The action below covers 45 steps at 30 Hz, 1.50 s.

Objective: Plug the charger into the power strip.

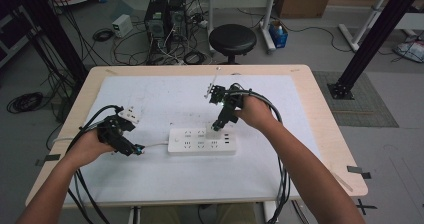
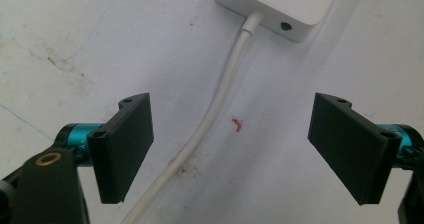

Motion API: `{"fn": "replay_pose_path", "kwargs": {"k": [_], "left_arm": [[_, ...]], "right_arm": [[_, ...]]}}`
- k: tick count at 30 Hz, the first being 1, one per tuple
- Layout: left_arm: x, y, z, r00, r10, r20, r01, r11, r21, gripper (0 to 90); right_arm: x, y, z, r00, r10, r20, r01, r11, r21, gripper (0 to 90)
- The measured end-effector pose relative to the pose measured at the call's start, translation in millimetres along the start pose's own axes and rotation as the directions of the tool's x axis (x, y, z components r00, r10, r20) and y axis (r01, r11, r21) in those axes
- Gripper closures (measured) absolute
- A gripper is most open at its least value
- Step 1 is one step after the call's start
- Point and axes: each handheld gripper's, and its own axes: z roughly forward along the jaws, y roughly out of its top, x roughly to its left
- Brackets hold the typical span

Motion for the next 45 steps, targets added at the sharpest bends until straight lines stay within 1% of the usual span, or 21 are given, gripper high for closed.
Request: {"fn": "replay_pose_path", "kwargs": {"k": [2, 5, 6, 7, 9, 10, 11, 12, 13, 16, 17, 19, 21, 23, 26, 28, 33, 41, 43, 44, 45], "left_arm": [[-1.0, 0.6, -2.4, 1.0000, -0.003, -0.003, 0.003, 1.0000, -0.009, 18.2], [-1.5, 2.0, -5.3, 1.0000, 0.003, -0.009, -0.003, 0.9999, -0.011, 18.3], [-1.8, 2.9, -7.1, 0.9999, 0.005, -0.014, -0.005, 0.9999, -0.015, 18.3], [-2.3, 4.7, -10.2, 0.9997, 0.003, -0.022, -0.003, 0.9997, -0.024, 18.2], [-2.3, 4.7, -10.2, 0.9997, 0.003, -0.022, -0.003, 0.9997, -0.024, 18.2], [-3.3, 6.8, -14.5, 0.9994, -0.002, -0.034, 0.000, 0.9994, -0.034, 18.2], [-3.8, 8.8, -19.0, 0.9987, -0.003, -0.051, 0.001, 0.9988, -0.048, 18.2], [-3.8, 8.8, -19.0, 0.9987, -0.003, -0.051, 0.001, 0.9988, -0.048, 18.2], [-4.0, 10.8, -23.7, 0.9981, -0.001, -0.062, -0.003, 0.9985, -0.055, 18.2], [-4.1, 11.8, -25.9, 0.9977, 0.001, -0.068, -0.004, 0.9985, -0.054, 18.2], [-4.4, 13.8, -28.6, 0.9973, -0.004, -0.074, -0.001, 0.9979, -0.065, 18.2], [-4.3, 16.6, -31.0, 0.9964, -0.003, -0.085, -0.003, 0.9976, -0.069, 18.2], [-4.7, 17.2, -31.0, 0.9964, -0.008, -0.085, 0.002, 0.9972, -0.075, 18.2], [-4.5, 17.9, -31.2, 0.9960, -0.011, -0.089, 0.004, 0.9971, -0.076, 18.2], [-2.9, 18.3, -30.5, 0.9951, -0.022, -0.097, 0.014, 0.9969, -0.078, 18.2], [-1.2, 18.4, -30.5, 0.9940, -0.034, -0.104, 0.025, 0.9963, -0.082, 18.2], [0.5, 19.0, -30.1, 0.9921, -0.046, -0.116, 0.035, 0.9951, -0.093, 18.2], [1.4, 17.8, -29.1, 0.9893, -0.059, -0.133, 0.046, 0.9936, -0.103, 18.2], [2.2, 17.2, -28.9, 0.9885, -0.065, -0.137, 0.051, 0.9933, -0.103, 18.2], [2.6, 16.8, -28.8, 0.9879, -0.067, -0.140, 0.053, 0.9930, -0.106, 18.2], [2.7, 16.7, -28.8, 0.9876, -0.073, -0.139, 0.057, 0.9921, -0.111, 18.2]], "right_arm": [[-1.1, -3.6, -6.1, 0.9995, 0.024, 0.020, -0.024, 1.000, -0.012, 0.7], [-1.5, -7.8, -11.7, 0.9982, 0.031, 0.050, -0.030, 0.999, -0.022, 0.7], [-1.0, -10.1, -15.1, 0.9964, 0.046, 0.070, -0.045, 0.999, -0.023, 0.7], [-1.1, -16.5, -23.6, 0.9955, 0.062, 0.072, -0.060, 0.998, -0.035, 0.8], [-1.5, -20.1, -28.3, 0.9950, 0.073, 0.068, -0.071, 0.997, -0.044, 0.8], [-2.1, -28.3, -38.1, 0.9927, 0.093, 0.076, -0.088, 0.994, -0.067, 0.8], [-2.2, -32.6, -42.7, 0.9903, 0.108, 0.087, -0.102, 0.992, -0.075, 0.8], [-2.2, -32.6, -42.7, 0.9903, 0.108, 0.087, -0.102, 0.992, -0.075, 0.8], [-2.8, -42.3, -50.9, 0.9870, 0.130, 0.094, -0.122, 0.989, -0.086, 0.8], [-3.1, -47.5, -54.6, 0.9851, 0.140, 0.100, -0.131, 0.987, -0.092, 0.8], [-3.8, -63.6, -63.6, 0.9785, 0.174, 0.111, -0.162, 0.981, -0.106, 0.8], [-3.4, -73.4, -67.7, 0.9706, 0.211, 0.115, -0.199, 0.974, -0.112, 0.8], [-3.6, -78.0, -69.1, 0.9694, 0.217, 0.115, -0.204, 0.972, -0.116, 0.8], [-3.7, -89.7, -72.3, 0.9620, 0.242, 0.126, -0.227, 0.966, -0.120, 0.8], [-4.9, -93.2, -73.3, 0.9618, 0.241, 0.129, -0.226, 0.966, -0.125, 0.8], [-5.6, -102.1, -76.7, 0.9531, 0.272, 0.133, -0.254, 0.958, -0.137, 0.8], [-6.4, -114.3, -77.6, 0.9465, 0.294, 0.133, -0.274, 0.950, -0.148, 0.8], [-7.5, -120.7, -70.9, 0.9443, 0.306, 0.120, -0.288, 0.946, -0.151, 0.8], [-7.7, -121.3, -70.3, 0.9460, 0.303, 0.117, -0.284, 0.947, -0.152, 0.8], [-7.2, -121.6, -70.2, 0.9437, 0.309, 0.119, -0.290, 0.945, -0.150, 0.8], [-7.4, -122.2, -69.6, 0.9459, 0.302, 0.118, -0.283, 0.947, -0.154, 0.8]]}}
